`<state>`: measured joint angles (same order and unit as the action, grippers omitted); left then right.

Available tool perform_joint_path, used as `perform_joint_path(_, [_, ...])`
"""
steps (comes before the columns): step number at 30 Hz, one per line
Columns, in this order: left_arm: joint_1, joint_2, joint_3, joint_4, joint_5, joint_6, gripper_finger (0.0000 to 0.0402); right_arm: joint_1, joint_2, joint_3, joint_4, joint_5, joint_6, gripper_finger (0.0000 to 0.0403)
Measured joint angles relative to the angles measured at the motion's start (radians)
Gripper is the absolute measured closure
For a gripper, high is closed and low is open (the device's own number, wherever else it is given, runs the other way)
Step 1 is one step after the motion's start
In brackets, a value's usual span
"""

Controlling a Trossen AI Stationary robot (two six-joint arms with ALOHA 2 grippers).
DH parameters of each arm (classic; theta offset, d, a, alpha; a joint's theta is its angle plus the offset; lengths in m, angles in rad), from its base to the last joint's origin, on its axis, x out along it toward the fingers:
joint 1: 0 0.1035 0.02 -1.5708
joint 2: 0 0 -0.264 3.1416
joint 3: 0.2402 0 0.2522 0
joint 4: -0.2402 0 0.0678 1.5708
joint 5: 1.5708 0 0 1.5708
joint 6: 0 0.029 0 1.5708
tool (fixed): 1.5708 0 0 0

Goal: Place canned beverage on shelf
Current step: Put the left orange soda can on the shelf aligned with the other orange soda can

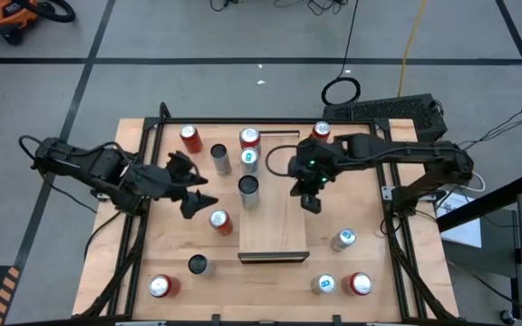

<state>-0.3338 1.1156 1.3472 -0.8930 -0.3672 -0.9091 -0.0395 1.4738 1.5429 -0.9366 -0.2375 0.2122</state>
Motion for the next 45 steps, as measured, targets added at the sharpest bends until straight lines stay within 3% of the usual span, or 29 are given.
perform_joint_path(15, [-0.066, 0.011, -0.037, -0.121, -0.001, -0.009, 0.0004, 0.0, -0.103, 0.0, -0.052, 0.004, 0.012, 0.0403])
perform_joint_path(19, [-0.066, 0.053, -0.072, -0.235, 0.102, -0.06, 0.0004, 0.0, -0.104, 0.0, -0.053, 0.005, 0.016, 0.0403])
perform_joint_path(23, [-0.071, 0.096, -0.106, -0.241, 0.176, -0.101, 0.0004, 0.0, -0.104, 0.0, -0.056, 0.005, 0.016, 0.0403])
perform_joint_path(31, [-0.094, 0.17, -0.109, -0.234, 0.179, -0.104, 0.0002, 0.0, -0.104, 0.0, -0.082, 0.005, 0.012, 0.0403])
perform_joint_path(45, [-0.074, 0.183, -0.128, -0.244, 0.195, 0.002, 0.0002, 0.0, -0.104, 0.0, -0.15, 0.003, -0.002, 0.0403])
